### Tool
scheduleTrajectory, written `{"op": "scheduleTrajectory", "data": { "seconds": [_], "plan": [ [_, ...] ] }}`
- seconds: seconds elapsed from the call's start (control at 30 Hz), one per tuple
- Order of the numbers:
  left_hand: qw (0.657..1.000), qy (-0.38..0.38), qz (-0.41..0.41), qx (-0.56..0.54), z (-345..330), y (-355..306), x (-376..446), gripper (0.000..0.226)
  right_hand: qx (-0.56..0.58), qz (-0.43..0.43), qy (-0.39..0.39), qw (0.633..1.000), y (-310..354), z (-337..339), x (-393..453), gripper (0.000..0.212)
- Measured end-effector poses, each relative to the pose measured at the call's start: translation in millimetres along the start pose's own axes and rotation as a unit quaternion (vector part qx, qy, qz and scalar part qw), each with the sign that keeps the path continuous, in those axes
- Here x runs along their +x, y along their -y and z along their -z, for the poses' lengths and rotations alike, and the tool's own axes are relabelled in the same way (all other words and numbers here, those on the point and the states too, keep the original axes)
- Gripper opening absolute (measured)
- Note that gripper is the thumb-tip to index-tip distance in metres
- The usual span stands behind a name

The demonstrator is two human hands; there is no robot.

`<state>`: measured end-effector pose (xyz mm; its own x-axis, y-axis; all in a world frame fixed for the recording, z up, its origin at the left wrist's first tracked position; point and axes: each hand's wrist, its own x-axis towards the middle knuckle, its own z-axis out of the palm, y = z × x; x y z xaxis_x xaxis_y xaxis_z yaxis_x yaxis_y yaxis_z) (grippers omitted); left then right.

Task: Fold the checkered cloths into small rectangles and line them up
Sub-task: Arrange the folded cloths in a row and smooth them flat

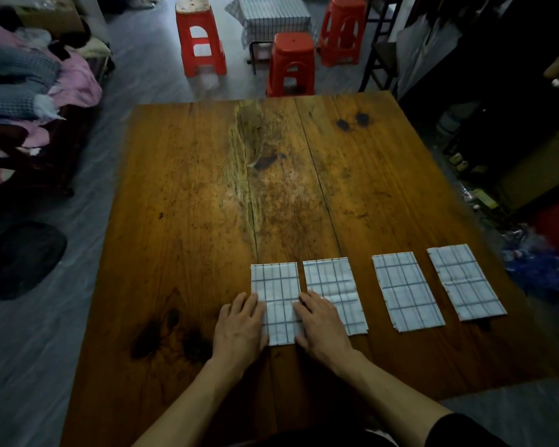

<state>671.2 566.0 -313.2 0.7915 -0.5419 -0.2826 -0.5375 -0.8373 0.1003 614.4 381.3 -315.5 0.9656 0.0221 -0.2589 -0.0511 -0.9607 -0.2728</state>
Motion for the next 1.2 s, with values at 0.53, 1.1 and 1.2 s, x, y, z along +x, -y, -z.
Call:
{"op": "scheduleTrajectory", "data": {
  "seconds": [0.53, 1.1, 1.2],
  "plan": [
    [0.99, 0.14, -0.024, 0.022, 22.7, 23.5, 47.2, 0.138, -0.018, -0.013, 0.044, 0.999, 11.7, 13.5, -10.9, 0.067],
    [1.0, -0.008, 0.011, -0.022, 29.6, -87.1, 38.5, 0.081, 0.057, -0.055, -0.034, 0.996, -93.2, 42.6, -49.8, 0.066],
    [0.999, -0.003, 0.03, -0.022, 29.2, -130.1, 45.6, 0.076, 0.08, -0.054, -0.043, 0.994, -134.9, 50.4, -53.3, 0.061]
  ]
}}
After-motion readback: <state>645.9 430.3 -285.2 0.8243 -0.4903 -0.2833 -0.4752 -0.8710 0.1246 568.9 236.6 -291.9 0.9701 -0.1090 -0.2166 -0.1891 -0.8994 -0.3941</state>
